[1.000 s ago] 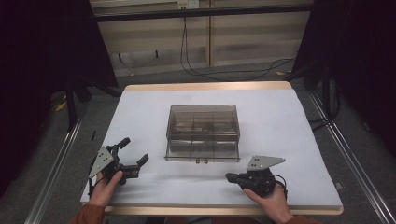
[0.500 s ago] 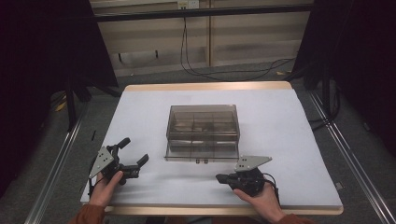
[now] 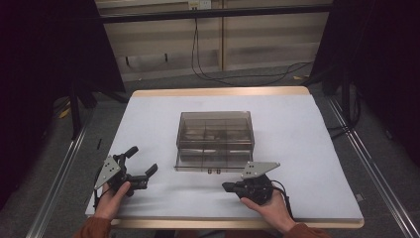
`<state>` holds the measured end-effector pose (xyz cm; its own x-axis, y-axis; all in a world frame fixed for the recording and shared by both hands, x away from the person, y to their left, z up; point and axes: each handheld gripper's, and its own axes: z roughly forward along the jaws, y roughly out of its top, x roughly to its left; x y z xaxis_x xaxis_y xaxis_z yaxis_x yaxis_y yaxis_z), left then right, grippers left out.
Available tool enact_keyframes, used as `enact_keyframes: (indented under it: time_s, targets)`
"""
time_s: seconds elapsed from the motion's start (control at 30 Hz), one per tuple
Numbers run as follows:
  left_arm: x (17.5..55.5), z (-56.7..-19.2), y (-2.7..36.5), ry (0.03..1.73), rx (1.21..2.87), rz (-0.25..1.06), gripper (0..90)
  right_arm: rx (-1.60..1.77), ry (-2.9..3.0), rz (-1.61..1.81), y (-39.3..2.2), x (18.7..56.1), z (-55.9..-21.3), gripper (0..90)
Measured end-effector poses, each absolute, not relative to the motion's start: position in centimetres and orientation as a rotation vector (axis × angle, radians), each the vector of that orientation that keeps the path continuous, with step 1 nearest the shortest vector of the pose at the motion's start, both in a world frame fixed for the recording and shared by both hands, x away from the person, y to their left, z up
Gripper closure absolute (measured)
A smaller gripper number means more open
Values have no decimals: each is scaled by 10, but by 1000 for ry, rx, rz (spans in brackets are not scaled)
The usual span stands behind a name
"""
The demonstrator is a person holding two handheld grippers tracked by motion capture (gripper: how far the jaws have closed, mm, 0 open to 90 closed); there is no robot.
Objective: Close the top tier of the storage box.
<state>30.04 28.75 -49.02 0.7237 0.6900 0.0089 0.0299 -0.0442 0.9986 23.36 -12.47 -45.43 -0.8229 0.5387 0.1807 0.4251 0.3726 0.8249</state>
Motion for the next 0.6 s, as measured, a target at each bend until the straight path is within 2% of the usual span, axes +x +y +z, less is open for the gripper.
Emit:
enact_keyframes:
  time_s: [0.6]
  targets:
    - [300,-490,287,609,1540,588,9,843,2505,1460,-106,251,-447,900]
